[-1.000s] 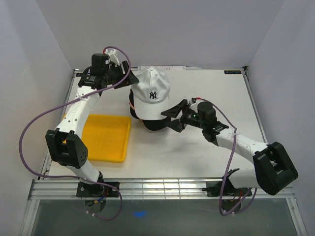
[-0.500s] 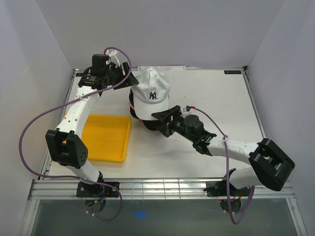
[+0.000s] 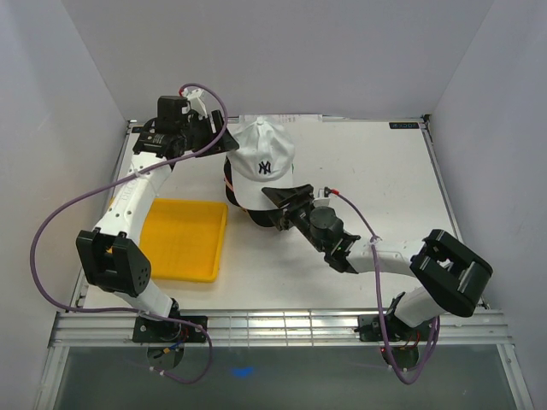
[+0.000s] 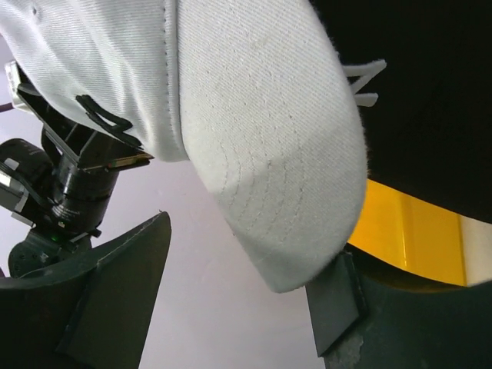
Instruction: Stack the hats
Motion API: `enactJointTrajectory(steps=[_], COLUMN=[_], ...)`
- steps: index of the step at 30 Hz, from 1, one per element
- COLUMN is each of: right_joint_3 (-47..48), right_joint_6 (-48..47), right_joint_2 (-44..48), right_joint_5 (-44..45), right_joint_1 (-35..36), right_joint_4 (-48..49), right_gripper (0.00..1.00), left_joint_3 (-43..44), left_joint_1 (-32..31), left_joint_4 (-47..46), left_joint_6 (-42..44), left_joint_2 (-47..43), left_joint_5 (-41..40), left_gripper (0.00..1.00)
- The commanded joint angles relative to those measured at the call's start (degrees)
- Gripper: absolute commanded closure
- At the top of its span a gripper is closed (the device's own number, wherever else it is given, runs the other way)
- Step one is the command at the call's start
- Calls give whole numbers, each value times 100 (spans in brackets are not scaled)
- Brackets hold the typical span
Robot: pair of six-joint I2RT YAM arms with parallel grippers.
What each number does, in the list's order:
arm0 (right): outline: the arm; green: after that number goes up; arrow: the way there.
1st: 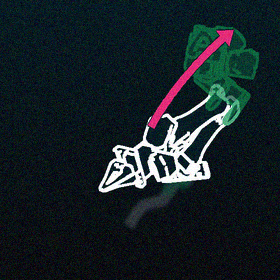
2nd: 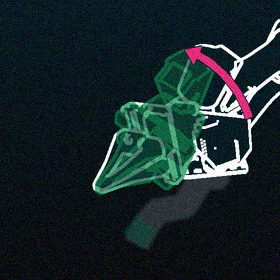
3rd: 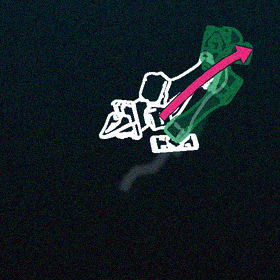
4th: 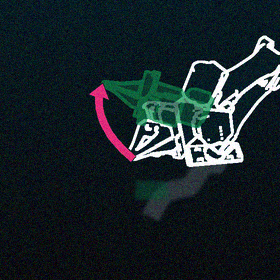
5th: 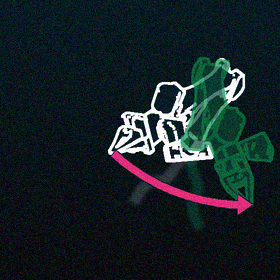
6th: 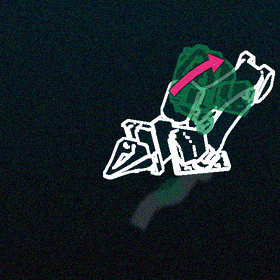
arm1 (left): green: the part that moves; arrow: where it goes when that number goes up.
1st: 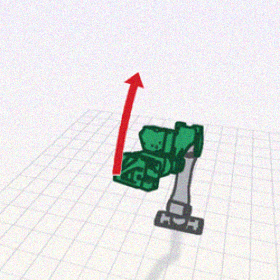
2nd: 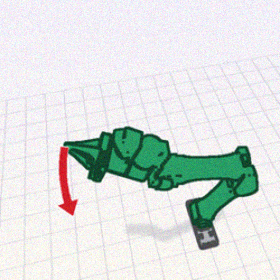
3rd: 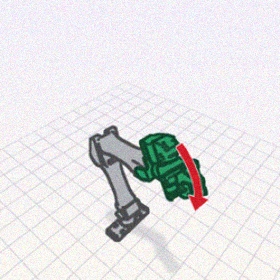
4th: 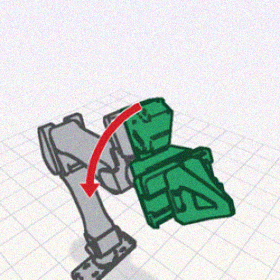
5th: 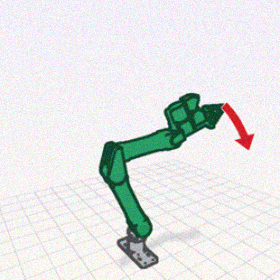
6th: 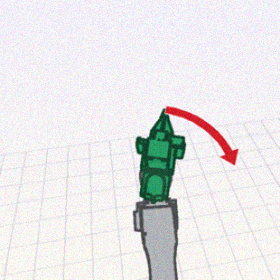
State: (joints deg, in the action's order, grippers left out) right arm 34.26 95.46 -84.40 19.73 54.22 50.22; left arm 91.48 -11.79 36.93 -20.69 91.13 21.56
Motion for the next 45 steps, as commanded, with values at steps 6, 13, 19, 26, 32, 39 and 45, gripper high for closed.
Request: enactJointTrajectory(steps=[6,13,19,26,32,39,45], right_joint_3=[-25,-130,-95,160,414,678,933], right_joint_6=[43,52,69,-1,-1,201,210], right_joint_2=[-112,-77,55,73,55,-173,-208], right_joint_5=[752,752,568,102,-609,-1584,-1911], right_joint_1=[142,142,89,-147,-438,-728,-930], right_joint_4=[963,1017,920,955,981,1324,1237], right_gripper=[42,70,84,92,92,92,92], left_joint_3=[-183,-140,27,387,1001,1337,1267], left_joint_1=[-16,-16,-16,-16,-7,-7,-7], left_joint_4=[95,95,157,297,447,500,500], left_joint_6=[179,206,232,258,205,188,240], left_joint_2=[-456,-491,-509,-623,-764,-904,-992], left_joint_5=[-56,-47,-99,-406,-697,-776,-820], left_gripper=[28,29,29,28,13,10,10])
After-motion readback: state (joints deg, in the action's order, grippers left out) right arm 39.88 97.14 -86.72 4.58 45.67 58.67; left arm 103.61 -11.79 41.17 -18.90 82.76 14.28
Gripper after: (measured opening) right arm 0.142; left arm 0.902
